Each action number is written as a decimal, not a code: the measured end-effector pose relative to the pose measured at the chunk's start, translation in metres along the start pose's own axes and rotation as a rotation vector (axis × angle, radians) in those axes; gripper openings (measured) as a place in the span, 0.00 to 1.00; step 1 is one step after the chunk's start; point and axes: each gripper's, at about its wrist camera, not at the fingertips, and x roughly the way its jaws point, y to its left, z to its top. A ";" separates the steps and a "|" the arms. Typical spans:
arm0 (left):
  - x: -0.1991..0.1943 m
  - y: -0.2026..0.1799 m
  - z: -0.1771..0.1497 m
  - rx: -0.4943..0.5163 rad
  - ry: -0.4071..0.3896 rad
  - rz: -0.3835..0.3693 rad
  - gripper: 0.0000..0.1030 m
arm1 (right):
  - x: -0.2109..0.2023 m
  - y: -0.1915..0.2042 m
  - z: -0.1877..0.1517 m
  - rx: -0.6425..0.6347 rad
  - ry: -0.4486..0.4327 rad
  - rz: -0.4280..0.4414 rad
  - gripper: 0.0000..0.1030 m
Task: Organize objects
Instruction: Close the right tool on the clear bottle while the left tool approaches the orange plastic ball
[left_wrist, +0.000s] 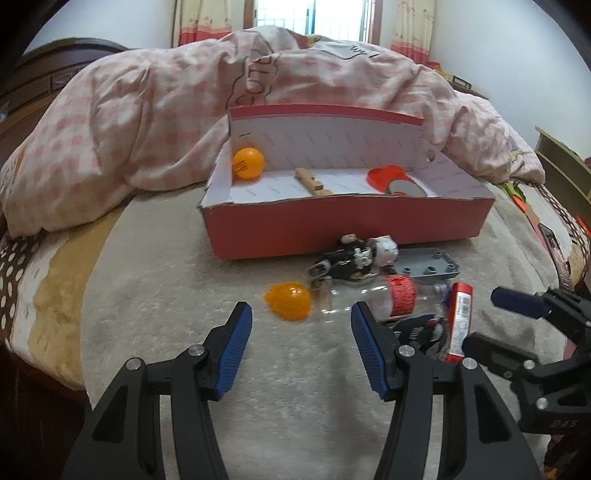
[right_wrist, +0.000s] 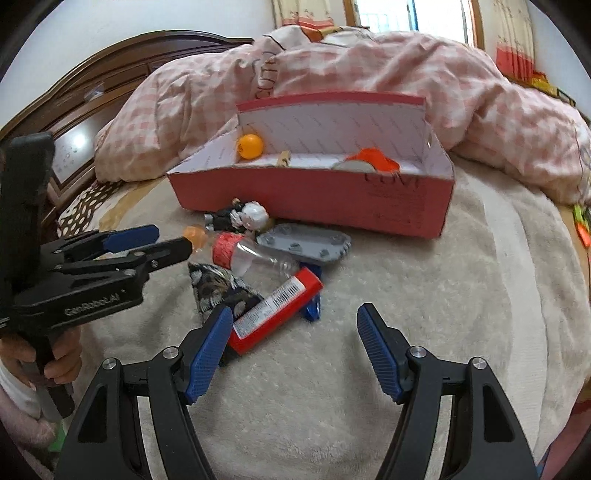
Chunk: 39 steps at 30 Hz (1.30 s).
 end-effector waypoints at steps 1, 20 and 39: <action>0.000 0.003 0.000 -0.010 0.002 -0.003 0.55 | 0.000 0.002 0.003 -0.016 -0.006 -0.001 0.69; 0.002 0.037 -0.003 -0.127 0.006 0.030 0.55 | 0.059 0.056 0.052 -0.322 0.163 0.172 0.69; 0.009 0.038 -0.008 -0.127 0.029 0.026 0.55 | 0.070 0.027 0.068 -0.081 0.226 0.277 0.62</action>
